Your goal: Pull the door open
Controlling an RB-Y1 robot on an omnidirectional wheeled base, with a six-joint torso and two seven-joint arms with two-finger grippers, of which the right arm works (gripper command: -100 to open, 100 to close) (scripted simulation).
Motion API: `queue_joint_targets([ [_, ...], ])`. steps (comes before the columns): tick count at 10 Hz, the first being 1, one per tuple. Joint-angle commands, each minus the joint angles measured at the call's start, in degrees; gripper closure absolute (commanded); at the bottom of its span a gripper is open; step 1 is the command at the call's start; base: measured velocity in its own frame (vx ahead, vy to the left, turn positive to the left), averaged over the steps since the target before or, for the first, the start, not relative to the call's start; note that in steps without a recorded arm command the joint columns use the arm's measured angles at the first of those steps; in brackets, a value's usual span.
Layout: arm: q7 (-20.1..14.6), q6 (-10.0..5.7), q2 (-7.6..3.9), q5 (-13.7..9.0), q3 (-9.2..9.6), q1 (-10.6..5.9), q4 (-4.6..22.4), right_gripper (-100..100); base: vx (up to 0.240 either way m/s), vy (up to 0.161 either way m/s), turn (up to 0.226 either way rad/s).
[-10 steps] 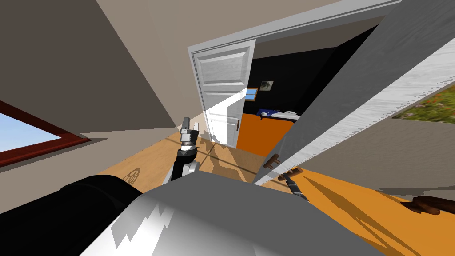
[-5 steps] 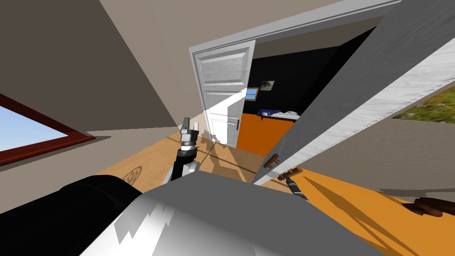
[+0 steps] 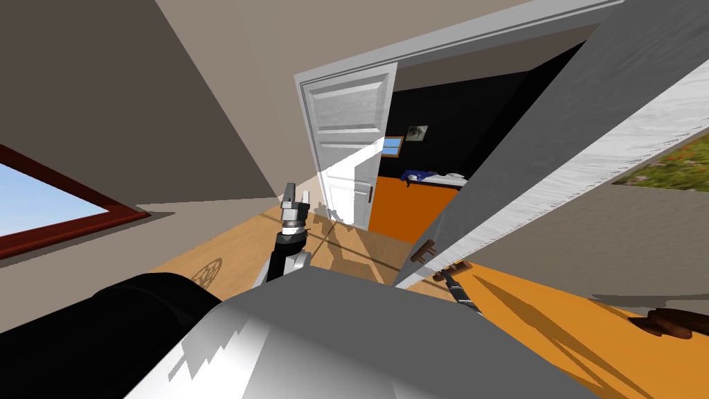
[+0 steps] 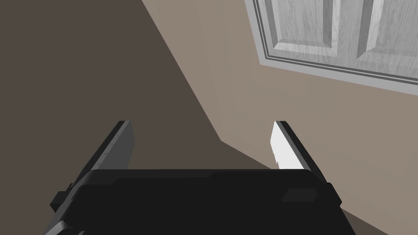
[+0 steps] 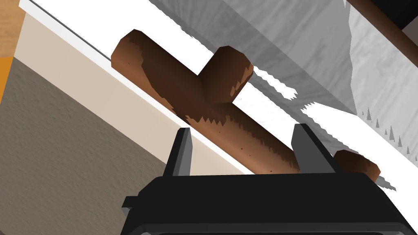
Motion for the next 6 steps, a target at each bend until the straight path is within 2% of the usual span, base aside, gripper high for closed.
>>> queue_joint_targets([
  [1, -1.99, -0.26, 0.76, -0.51, -0.01, -0.83, 0.92, 100, 0.000, 0.000, 0.000],
  [4, -1.99, -0.26, 0.76, -0.51, -0.01, -0.83, 0.92, 100, 0.000, 0.000, 0.000],
  [5, -1.87, -0.27, 0.23, -0.12, 0.51, -0.80, 0.78, 100, -0.047, -0.041, 0.040],
  [6, -1.87, -0.27, 0.23, -0.12, 0.51, -0.80, 0.78, 100, -0.064, -0.066, 0.040],
])
